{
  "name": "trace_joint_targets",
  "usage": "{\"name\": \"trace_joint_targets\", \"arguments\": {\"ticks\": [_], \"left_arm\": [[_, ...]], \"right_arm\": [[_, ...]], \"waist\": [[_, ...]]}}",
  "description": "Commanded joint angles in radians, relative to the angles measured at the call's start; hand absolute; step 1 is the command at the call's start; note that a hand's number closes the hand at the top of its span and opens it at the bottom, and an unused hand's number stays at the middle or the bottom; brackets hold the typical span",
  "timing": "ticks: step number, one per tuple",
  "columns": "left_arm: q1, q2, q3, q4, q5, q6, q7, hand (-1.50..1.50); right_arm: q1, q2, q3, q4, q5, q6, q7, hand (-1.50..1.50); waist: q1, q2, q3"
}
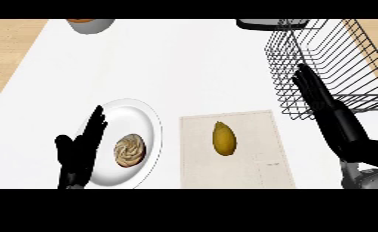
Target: Pick the lemon from the placemat and place it in the basket
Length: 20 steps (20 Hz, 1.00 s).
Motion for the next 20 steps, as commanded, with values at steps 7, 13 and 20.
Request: {"name": "trace_joint_targets", "arguments": {"ticks": [7,13,20], "left_arm": [[-0.173,0.098,0.056,-0.018,0.012,-0.097,0.033,0.00],[-0.248,0.163,0.157,0.061,0.083,-0.179,0.058,0.00],[-0.291,0.193,0.223,0.148,0.103,-0.243,0.068,0.00]], "right_arm": [[-0.387,-0.042,0.081,0.044,0.073,0.364,-0.202,1.50],[-0.345,0.282,0.388,0.084,0.428,0.121,-0.363,-1.50],[-0.437,0.328,0.389,-0.096,0.479,0.113,0.171,-1.50]], "waist": [[0.083,0.040,0.002],[0.013,0.034,0.003],[-0.023,0.024,0.001]]}}
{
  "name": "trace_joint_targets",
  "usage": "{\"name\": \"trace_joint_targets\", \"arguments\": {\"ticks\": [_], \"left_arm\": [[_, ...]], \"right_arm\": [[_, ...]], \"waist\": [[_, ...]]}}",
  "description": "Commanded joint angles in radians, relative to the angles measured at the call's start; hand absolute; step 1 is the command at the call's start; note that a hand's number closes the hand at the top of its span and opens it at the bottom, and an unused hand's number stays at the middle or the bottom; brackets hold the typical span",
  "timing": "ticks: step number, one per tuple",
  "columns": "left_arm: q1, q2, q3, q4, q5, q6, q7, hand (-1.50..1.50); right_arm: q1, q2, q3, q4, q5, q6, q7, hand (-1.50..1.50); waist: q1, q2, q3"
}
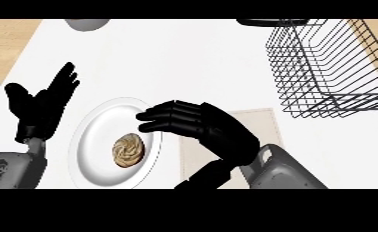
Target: Pick the lemon from the placemat and place it in the basket
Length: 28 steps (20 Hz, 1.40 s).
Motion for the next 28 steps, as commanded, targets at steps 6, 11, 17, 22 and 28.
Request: {"name": "trace_joint_targets", "arguments": {"ticks": [6,11,17,22,28], "left_arm": [[-0.027,-0.001,0.015,0.037,-0.013,0.004,0.003,0.00],[0.001,0.001,0.023,0.034,0.001,-0.030,-0.016,0.00],[-0.027,-0.014,0.029,0.037,-0.013,-0.015,0.002,0.00],[-0.007,-0.050,0.015,0.008,-0.042,-0.001,-0.002,0.00],[-0.026,-0.045,0.060,0.068,-0.043,-0.042,-0.023,0.00]], "right_arm": [[-0.286,-0.159,-0.047,-0.082,0.178,0.142,0.565,-1.50],[-0.446,-0.249,-0.176,-0.093,0.131,0.315,0.822,-1.50],[-0.549,-0.270,-0.218,-0.039,-0.114,0.624,0.968,-1.50],[-0.497,-0.325,-0.325,-0.051,-0.280,0.757,1.001,-1.50],[-0.334,-0.380,-0.465,-0.115,-0.359,0.785,0.903,-1.50]], "waist": [[-0.031,-0.015,-0.004],[-0.018,-0.009,-0.002],[-0.009,-0.003,-0.001],[-0.006,-0.003,0.001],[-0.010,0.000,0.001]]}}
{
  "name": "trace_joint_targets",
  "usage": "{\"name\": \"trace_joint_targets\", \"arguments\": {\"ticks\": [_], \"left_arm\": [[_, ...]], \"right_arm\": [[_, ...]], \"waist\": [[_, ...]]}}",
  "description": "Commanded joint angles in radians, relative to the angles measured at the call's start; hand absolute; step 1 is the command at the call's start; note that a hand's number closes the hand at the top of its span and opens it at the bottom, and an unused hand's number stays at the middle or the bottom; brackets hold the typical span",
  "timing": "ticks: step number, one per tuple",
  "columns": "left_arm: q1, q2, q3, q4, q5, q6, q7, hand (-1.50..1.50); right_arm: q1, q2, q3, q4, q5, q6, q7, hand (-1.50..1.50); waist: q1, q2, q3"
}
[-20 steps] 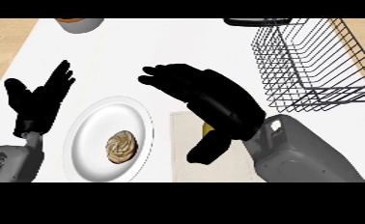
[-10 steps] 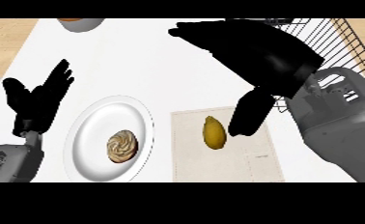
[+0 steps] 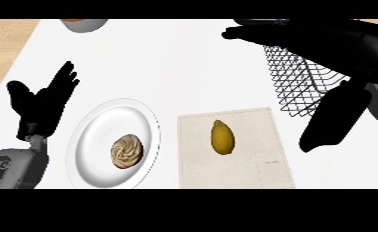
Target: Pick the lemon from the placemat and place it in the basket
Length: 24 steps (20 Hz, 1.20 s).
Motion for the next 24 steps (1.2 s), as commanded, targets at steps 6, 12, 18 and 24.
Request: {"name": "trace_joint_targets", "arguments": {"ticks": [6,12,18,24], "left_arm": [[-0.054,-0.015,0.017,-0.056,-0.020,0.008,0.104,0.00],[0.025,-0.021,0.029,-0.073,-0.034,-0.033,0.047,0.00],[0.039,-0.018,0.077,-0.051,-0.029,-0.077,0.014,0.00],[0.005,-0.053,0.083,0.020,-0.059,-0.077,-0.021,0.00]], "right_arm": [[0.309,0.020,-0.124,-0.203,0.048,-0.001,-0.133,-1.50],[0.516,0.072,-0.114,-0.139,0.390,-0.035,-0.493,-1.50],[0.473,0.239,0.024,0.050,0.611,-0.221,-0.626,-1.50],[0.563,0.365,0.093,0.174,0.701,-0.368,-0.732,-1.50]], "waist": [[-0.003,0.001,0.001],[0.013,0.004,0.002],[0.017,0.005,0.000],[0.011,0.005,0.000]]}}
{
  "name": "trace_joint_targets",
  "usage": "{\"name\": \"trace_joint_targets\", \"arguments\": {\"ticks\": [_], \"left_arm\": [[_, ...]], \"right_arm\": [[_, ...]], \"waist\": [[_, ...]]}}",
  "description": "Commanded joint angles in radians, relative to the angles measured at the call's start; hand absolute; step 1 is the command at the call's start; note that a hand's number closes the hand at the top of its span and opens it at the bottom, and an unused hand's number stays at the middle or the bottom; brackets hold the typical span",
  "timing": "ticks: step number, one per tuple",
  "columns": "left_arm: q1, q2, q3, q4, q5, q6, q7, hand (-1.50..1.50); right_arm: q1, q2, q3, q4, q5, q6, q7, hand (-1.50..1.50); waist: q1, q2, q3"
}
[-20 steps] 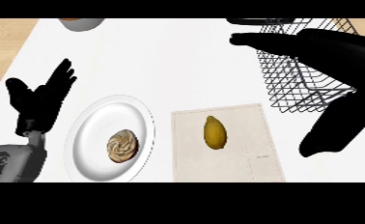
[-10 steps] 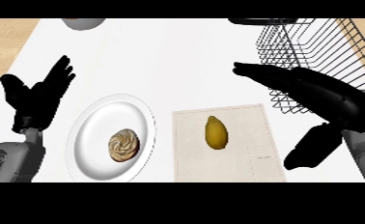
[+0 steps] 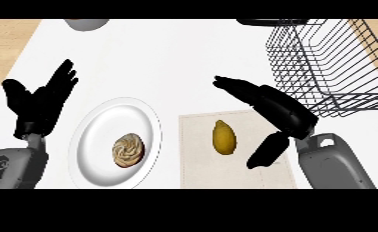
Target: Pick the lemon from the placemat and place it in the basket
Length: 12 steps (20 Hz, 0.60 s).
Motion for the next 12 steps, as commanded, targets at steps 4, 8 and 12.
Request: {"name": "trace_joint_targets", "arguments": {"ticks": [4,8,12], "left_arm": [[0.028,-0.049,-0.010,-0.025,-0.044,0.003,0.001,0.00],[0.009,-0.023,0.032,-0.012,-0.052,-0.025,0.013,0.00],[0.007,-0.071,0.023,-0.044,-0.076,-0.001,0.039,0.00]], "right_arm": [[-0.001,0.045,0.064,0.190,0.170,-0.062,-0.101,-1.50],[-0.047,0.116,0.087,0.209,0.221,-0.034,-0.014,-1.50],[-0.078,0.118,0.056,0.324,0.277,-0.044,-0.095,-1.50]], "waist": [[-0.001,-0.001,0.000],[-0.001,-0.002,0.000],[0.000,-0.001,0.000]]}}
